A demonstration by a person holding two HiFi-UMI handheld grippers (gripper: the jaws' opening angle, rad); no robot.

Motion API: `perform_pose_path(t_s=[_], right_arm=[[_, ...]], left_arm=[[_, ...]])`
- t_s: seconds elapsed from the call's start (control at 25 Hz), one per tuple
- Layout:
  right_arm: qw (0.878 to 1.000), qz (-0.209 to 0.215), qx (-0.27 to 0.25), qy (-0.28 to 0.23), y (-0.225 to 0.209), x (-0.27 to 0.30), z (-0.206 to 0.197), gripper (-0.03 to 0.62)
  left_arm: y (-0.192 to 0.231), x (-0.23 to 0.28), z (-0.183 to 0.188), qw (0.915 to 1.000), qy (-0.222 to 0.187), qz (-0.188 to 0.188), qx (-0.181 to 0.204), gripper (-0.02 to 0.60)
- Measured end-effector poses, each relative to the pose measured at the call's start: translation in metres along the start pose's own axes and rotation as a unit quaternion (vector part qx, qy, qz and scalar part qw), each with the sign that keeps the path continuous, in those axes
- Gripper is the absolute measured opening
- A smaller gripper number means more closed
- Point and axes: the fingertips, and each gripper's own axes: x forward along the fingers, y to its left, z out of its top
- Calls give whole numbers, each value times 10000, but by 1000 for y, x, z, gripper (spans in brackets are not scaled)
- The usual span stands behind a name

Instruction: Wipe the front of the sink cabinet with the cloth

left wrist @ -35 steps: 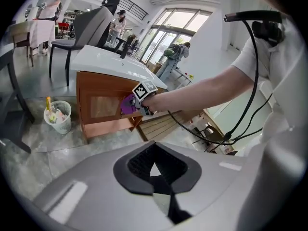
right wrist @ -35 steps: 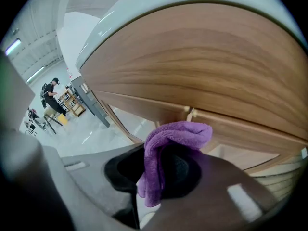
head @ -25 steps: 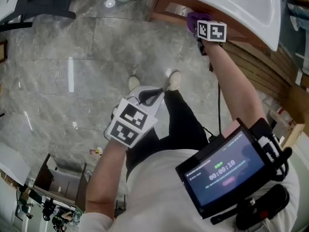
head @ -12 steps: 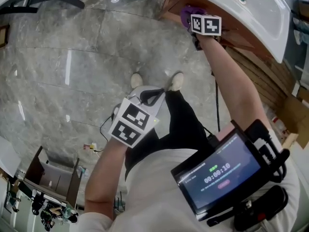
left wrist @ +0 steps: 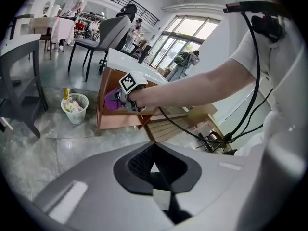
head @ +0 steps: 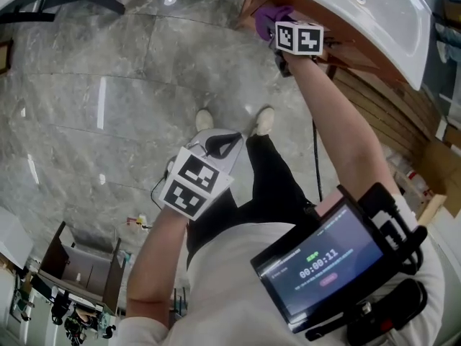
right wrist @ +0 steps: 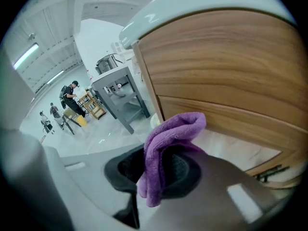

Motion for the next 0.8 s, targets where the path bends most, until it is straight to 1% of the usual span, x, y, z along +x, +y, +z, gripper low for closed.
perform_pose_path(t_s=[0.16, 0.28, 0.48, 0.6, 0.8], right_arm=[[9998, 12, 186, -35, -14, -30, -21, 72], [9987, -154, 485, -85, -41, -60, -45, 72], [9946, -477, 918, -131, -107, -122, -94, 72], [9919, -658, 1081, -103, -155, -155, -123, 72], [9851, -1131, 1297, -62, -240, -206, -166, 72]], left_arm=[[-12, 10, 12, 9997, 39, -142, 168, 5], [-26, 25, 22, 9988, 104, -325, 358, 5], [-58, 60, 42, 9944, 343, -664, 749, 5], [-81, 87, 56, 9915, 399, -867, 881, 5], [-113, 132, 73, 9871, 584, -1020, 1083, 5]])
